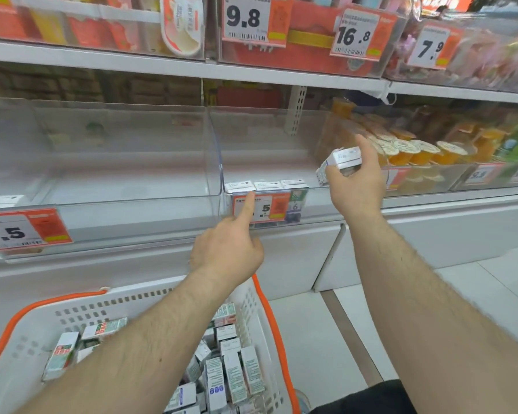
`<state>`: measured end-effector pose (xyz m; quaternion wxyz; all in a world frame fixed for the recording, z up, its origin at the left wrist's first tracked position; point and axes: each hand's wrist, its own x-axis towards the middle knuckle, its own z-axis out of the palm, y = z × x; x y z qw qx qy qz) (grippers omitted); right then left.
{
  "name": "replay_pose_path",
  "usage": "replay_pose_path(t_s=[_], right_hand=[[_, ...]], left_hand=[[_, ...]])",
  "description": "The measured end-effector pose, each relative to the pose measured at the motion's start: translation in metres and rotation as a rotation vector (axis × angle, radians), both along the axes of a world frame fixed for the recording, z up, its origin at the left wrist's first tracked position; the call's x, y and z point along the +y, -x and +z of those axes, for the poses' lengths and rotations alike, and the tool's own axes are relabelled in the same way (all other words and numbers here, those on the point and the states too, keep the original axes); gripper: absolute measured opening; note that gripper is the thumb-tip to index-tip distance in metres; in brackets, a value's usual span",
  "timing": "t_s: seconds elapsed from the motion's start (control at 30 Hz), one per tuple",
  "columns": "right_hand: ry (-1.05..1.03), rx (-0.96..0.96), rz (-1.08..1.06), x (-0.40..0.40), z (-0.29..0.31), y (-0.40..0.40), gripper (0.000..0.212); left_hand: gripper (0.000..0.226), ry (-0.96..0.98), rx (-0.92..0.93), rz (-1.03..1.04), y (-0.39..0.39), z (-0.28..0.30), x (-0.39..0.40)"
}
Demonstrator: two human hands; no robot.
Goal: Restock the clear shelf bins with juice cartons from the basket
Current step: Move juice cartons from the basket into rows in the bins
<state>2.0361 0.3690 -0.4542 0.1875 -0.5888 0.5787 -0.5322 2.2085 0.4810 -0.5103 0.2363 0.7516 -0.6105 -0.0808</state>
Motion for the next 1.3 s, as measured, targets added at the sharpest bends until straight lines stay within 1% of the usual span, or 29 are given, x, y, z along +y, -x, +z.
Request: replay_pose_path(t_s=[0.13,0.27,0.33,0.53,0.73,0.83,0.9,0.97,1.0,1.07,1.13,1.17,1.23,1.27,1.3], right_hand=[[-0.124,0.144,0.02,-0.019,-0.024,0.001,0.055],[-0.208,0.357,-0.095,-0.025,-0.025,0.001,0.05],[-0.278,0.422,-0.118,-0.025,-0.023,0.0,0.049],[-0.403,0.598,-0.106,-0.028,-0.021,-0.007,0.05],[-0.433,0.663,-0.101,-0.026,-0.019,-0.016,0.04],[-0.422,0.668,-0.114,-0.023,-0.019,-0.017,0.043],[-0.428,0.701,-0.105,-0.021,-0.018,-0.017,0.045],[-0.452,0.756,-0.085,-0.019,-0.016,-0.018,0.05],[-0.465,0.788,-0.072,-0.017,-0.015,-0.019,0.054],[-0.483,0.836,-0.047,-0.014,-0.015,-0.019,0.058],[-0.451,0.861,-0.05,-0.01,-0.016,-0.017,0.056],[-0.392,0.85,-0.074,-0.006,-0.015,-0.017,0.054],[-0.171,0.767,-0.126,0.008,-0.01,-0.021,0.047],[-0.04,0.701,-0.112,0.017,-0.006,-0.026,0.041],[0.058,0.617,-0.046,0.026,-0.002,-0.033,0.033]], left_hand=[[0.079,0.011,0.026,0.013,0.004,-0.006,-0.001],[0.08,0.09,0.068,0.024,0.004,-0.005,-0.003],[0.082,0.134,0.066,0.019,0.005,-0.003,-0.006],[0.077,0.078,0.027,0.022,0.0,-0.004,-0.011],[0.08,0.053,0.042,0.01,-0.004,-0.005,-0.013],[0.08,0.043,0.051,-0.003,-0.005,-0.005,-0.013],[0.079,0.053,0.091,-0.017,-0.007,-0.005,-0.014],[0.076,0.108,0.191,-0.041,-0.007,-0.005,-0.011],[0.074,0.143,0.272,-0.047,-0.008,-0.005,-0.007],[0.068,0.209,0.524,-0.008,-0.009,-0.006,-0.002],[0.059,0.28,0.794,0.087,-0.011,-0.004,0.002],[0.053,0.308,0.896,0.132,-0.013,-0.001,0.005],[0.038,0.315,1.085,0.208,-0.016,0.007,0.011],[0.031,0.298,1.177,0.245,-0.017,0.011,0.015],[0.026,0.278,1.265,0.276,-0.019,0.015,0.018]])
